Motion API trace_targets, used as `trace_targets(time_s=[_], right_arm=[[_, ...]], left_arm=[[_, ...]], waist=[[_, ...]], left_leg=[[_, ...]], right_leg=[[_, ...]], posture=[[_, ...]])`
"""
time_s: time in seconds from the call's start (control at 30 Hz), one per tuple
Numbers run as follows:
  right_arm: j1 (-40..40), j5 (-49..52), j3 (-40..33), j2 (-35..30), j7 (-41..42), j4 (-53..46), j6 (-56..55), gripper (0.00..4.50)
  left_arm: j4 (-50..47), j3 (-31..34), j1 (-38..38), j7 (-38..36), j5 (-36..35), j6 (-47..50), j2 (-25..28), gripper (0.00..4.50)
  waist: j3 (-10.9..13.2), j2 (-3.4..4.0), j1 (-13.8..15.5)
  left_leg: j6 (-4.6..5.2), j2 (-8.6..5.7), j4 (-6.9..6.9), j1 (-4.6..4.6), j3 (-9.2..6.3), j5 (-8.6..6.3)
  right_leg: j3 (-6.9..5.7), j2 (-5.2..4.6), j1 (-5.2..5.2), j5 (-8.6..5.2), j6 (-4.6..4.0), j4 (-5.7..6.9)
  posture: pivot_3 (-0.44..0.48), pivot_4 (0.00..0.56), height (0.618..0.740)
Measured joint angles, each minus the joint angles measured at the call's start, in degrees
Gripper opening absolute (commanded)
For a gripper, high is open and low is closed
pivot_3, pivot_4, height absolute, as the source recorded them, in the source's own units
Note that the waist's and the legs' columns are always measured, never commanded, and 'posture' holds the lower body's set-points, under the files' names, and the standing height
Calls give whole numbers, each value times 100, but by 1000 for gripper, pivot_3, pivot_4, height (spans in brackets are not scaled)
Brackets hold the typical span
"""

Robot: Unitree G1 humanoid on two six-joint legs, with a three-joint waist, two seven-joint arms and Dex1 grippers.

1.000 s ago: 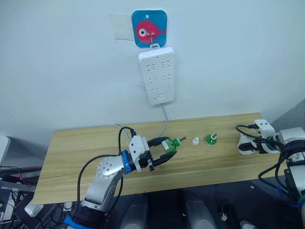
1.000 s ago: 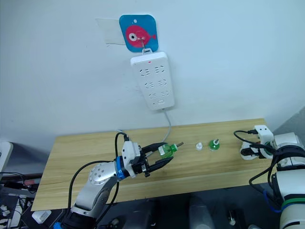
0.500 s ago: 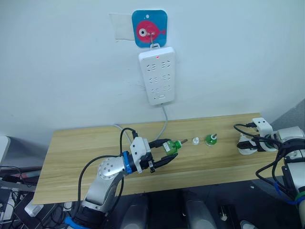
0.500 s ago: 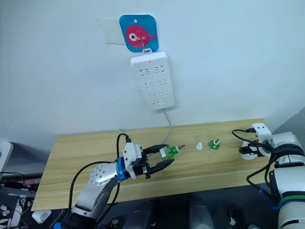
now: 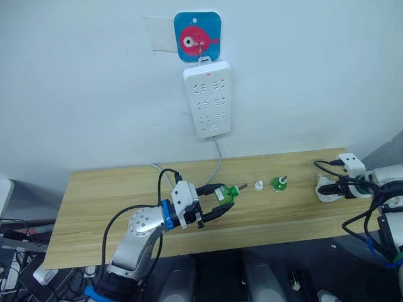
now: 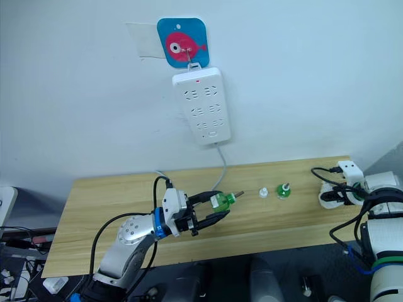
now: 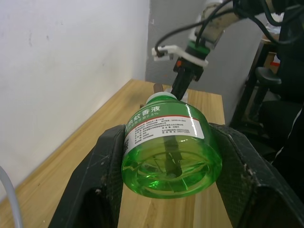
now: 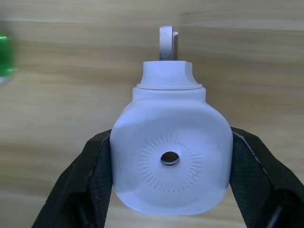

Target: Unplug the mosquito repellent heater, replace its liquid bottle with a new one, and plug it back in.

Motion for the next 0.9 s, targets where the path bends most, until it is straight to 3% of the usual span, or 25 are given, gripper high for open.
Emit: trace_targets(time_s=[0.1, 0.2, 0.37, 0.5, 0.57, 0.73, 0.9], right_arm=[[153, 272, 129, -429, 1378, -772, 620, 2936], [1003, 1244, 257, -1065, 2658, -2350, 1997, 2936], [2128, 3603, -392, -1314, 2688, -5082, 4565, 2936], [2724, 5852, -882, -1201, 1660, -6027, 4962, 2936], [3013, 7028, -1134, -1084, 728, -6338, 4977, 2936], [3139, 8807, -1565, -644, -1455, -6223, 4898, 2936], [3407, 10499, -1320, -693, -3158, -6223, 4159, 2936]], left_arm=[[-58, 1, 97, -190, -101, -8, 135, 2245], [-290, 16, 197, -455, -258, -37, 309, 2245], [-657, 15, 190, -784, -471, -161, 479, 2245], [-729, 15, 203, -920, -528, -236, 591, 2245], [-733, 26, 193, -915, -567, -236, 595, 2245], [-768, 4, 176, -917, -605, -236, 594, 2245], [-948, -32, 176, -921, -615, -236, 586, 2245]], waist=[[7, 8, 0], [10, 12, 33], [22, 18, 21], [30, 11, 34], [40, -1, 39], [46, -12, 38], [49, -14, 37]], left_leg=[[0, 2, -1, -1, -6, -1], [-2, 0, -1, -11, -38, -3], [-3, 7, 0, -14, -35, -3], [-3, 5, 2, -15, -35, -3], [-3, 4, 3, -16, -34, -3], [-2, 5, 3, -15, -33, -3], [-2, 3, 1, -18, -35, -3]], right_leg=[[-5, 0, 0, 0, 0, -2], [-22, -4, 1, -1, -1, -2], [-16, -7, -2, -10, 1, -6], [-19, -7, 2, -21, 21, -7], [-22, -7, 2, -20, 23, -8], [-20, -6, 0, -12, 14, -7], [-23, -6, -1, -6, 3, -9]], posture=[[7, 281, 740], [3, 286, 740], [5, 292, 740], [0, 290, 740], [0, 290, 740], [-4, 285, 740], [-2, 280, 740]])
